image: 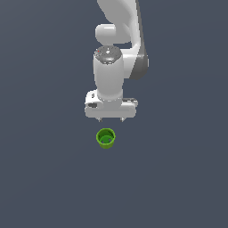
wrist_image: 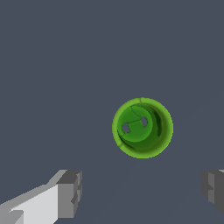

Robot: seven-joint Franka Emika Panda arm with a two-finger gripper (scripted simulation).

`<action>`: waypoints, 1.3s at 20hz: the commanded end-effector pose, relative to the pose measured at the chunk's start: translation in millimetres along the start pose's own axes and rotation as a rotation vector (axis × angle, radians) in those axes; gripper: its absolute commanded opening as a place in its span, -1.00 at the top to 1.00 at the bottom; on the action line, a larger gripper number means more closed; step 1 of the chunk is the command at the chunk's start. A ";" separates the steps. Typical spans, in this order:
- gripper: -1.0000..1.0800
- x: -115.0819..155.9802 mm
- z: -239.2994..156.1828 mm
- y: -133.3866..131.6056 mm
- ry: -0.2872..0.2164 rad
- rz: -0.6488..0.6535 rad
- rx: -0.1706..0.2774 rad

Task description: Pick up the object and move it to a goal position.

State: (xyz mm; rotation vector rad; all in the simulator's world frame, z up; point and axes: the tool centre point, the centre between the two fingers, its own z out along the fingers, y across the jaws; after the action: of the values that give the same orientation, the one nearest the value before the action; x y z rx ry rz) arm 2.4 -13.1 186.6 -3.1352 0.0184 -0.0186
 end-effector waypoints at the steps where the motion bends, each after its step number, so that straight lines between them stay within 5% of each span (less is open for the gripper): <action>1: -0.23 0.0 0.0 0.0 0.000 0.000 0.000; 14: -0.23 4.0 -4.3 2.8 0.009 -0.027 -0.007; 26: -0.23 24.7 8.8 11.4 -0.070 -0.105 0.015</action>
State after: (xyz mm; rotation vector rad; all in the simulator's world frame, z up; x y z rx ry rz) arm 23.8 -23.0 180.5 -3.1222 -0.1243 0.0683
